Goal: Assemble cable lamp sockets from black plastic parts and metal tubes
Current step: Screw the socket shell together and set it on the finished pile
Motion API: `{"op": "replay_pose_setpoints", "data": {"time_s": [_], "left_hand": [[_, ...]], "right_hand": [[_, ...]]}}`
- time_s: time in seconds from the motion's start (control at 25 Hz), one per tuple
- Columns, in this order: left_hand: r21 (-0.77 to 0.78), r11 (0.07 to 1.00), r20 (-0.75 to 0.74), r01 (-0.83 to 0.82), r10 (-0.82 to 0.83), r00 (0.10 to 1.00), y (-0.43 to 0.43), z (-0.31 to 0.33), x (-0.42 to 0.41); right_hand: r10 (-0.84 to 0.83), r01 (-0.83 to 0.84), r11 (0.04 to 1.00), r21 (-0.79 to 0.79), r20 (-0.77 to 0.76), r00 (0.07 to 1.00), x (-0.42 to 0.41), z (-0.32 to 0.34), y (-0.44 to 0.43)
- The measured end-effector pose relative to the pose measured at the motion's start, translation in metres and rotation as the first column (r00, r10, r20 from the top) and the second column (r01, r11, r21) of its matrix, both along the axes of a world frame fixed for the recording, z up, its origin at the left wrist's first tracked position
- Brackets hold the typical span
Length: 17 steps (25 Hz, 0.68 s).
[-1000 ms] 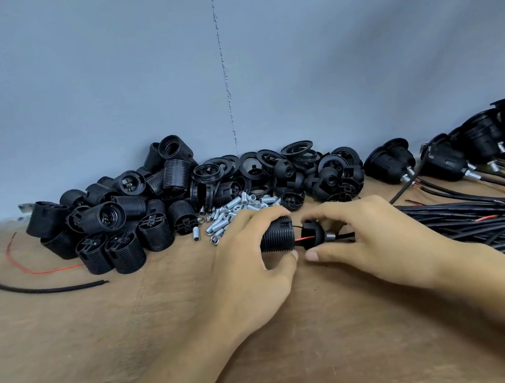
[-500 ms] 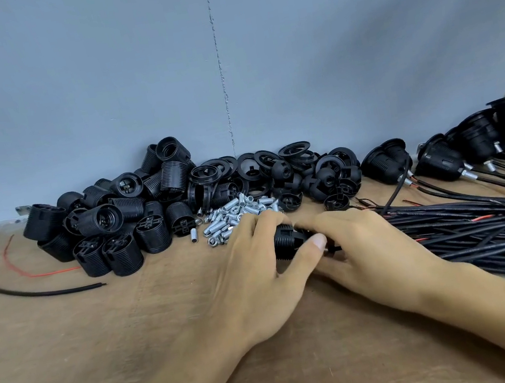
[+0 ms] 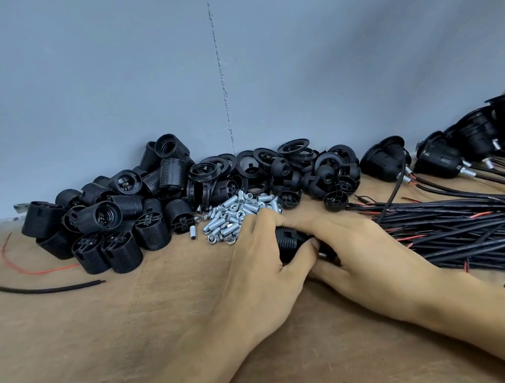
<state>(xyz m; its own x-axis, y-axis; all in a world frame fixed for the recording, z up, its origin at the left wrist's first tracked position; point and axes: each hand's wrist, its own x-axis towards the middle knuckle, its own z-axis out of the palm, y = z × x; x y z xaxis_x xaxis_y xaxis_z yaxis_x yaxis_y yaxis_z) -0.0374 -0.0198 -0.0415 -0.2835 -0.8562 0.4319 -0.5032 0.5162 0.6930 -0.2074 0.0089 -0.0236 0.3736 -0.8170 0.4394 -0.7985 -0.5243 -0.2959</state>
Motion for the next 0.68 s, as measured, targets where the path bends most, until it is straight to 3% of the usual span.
{"op": "replay_pose_setpoints", "data": {"time_s": [0.12, 0.68], "left_hand": [[0.017, 1.000, -0.034, 0.027, -0.026, 0.999, 0.0004, 0.0007, -0.0001], [0.031, 0.997, 0.018, -0.073, 0.072, 0.997, -0.0020, 0.0020, -0.0027]], "right_hand": [[-0.028, 0.027, 1.000, 0.011, 0.087, 0.996, -0.0010, -0.0032, -0.0004], [0.025, -0.023, 1.000, -0.020, 0.098, 0.995, 0.0011, -0.0016, 0.0038]]}}
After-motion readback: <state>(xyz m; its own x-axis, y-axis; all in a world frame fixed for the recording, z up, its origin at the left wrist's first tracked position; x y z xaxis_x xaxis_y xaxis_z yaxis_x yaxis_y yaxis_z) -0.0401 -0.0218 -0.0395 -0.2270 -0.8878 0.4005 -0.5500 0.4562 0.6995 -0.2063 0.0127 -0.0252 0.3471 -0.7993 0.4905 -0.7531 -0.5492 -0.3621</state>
